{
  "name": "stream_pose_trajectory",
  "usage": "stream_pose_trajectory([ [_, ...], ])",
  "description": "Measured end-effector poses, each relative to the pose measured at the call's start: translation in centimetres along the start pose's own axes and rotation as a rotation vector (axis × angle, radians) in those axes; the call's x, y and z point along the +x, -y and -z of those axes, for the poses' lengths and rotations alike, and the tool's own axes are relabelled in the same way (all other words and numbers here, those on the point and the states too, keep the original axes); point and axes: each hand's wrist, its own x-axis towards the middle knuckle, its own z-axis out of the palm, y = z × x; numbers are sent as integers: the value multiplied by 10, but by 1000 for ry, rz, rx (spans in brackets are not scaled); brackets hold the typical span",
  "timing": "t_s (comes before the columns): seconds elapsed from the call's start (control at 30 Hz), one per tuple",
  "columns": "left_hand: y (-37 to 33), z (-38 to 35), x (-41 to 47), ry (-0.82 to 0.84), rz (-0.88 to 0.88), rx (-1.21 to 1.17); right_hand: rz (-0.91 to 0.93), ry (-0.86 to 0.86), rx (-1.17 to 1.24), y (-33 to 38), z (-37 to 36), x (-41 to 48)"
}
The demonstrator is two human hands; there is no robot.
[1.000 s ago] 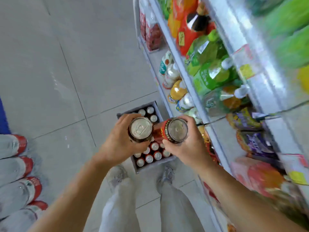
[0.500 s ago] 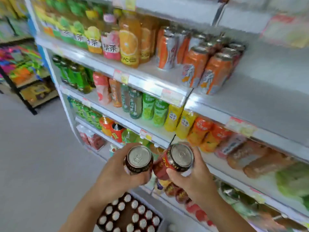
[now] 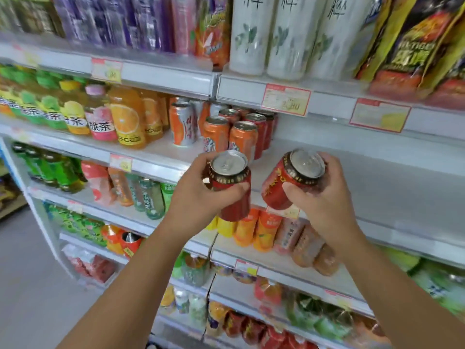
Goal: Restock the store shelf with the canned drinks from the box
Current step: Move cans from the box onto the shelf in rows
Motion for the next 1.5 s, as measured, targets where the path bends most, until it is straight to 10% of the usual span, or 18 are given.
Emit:
stream_pose_trajectory([
  [0.63, 10, -65, 85, -37, -25, -45, -177, 158, -145, -69, 17, 128],
  [1.13, 28, -146, 98, -377, -11, 407, -151, 198, -288, -103, 49, 176],
  [1.5, 58, -150, 94, -317, -55, 618, -62, 166, -246, -130, 28, 225],
])
